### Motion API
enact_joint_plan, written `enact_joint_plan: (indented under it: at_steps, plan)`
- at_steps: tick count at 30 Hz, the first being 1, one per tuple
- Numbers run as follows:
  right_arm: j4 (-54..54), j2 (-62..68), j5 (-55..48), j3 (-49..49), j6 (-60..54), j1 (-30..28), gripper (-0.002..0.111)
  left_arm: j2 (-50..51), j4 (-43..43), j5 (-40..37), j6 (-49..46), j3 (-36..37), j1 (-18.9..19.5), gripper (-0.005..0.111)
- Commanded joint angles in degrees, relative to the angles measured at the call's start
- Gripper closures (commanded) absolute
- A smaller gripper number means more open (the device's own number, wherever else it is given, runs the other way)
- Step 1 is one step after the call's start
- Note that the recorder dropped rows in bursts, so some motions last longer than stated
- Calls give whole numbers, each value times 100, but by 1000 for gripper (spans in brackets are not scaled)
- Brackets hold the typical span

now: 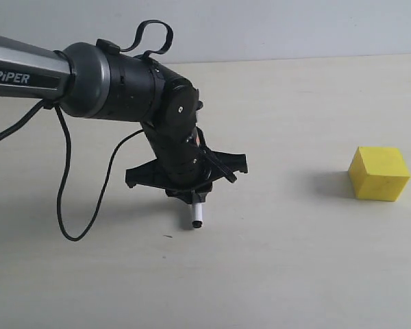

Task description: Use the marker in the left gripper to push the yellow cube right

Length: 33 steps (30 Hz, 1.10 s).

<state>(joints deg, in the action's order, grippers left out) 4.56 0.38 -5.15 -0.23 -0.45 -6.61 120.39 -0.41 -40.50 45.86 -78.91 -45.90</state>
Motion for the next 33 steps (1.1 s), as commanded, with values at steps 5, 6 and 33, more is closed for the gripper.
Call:
enact_joint_plan:
  at_steps: [5,6,33]
  plan:
    - [0,-38,14,23,4,-43,108,151,-22,16,103,8,24,104]
    - [0,-38,14,23,4,-43,108,151,-22,16,112,8,24,101]
    - [0,-38,14,23,4,-43,108,-2813,3240,329,1533,845,-911,107]
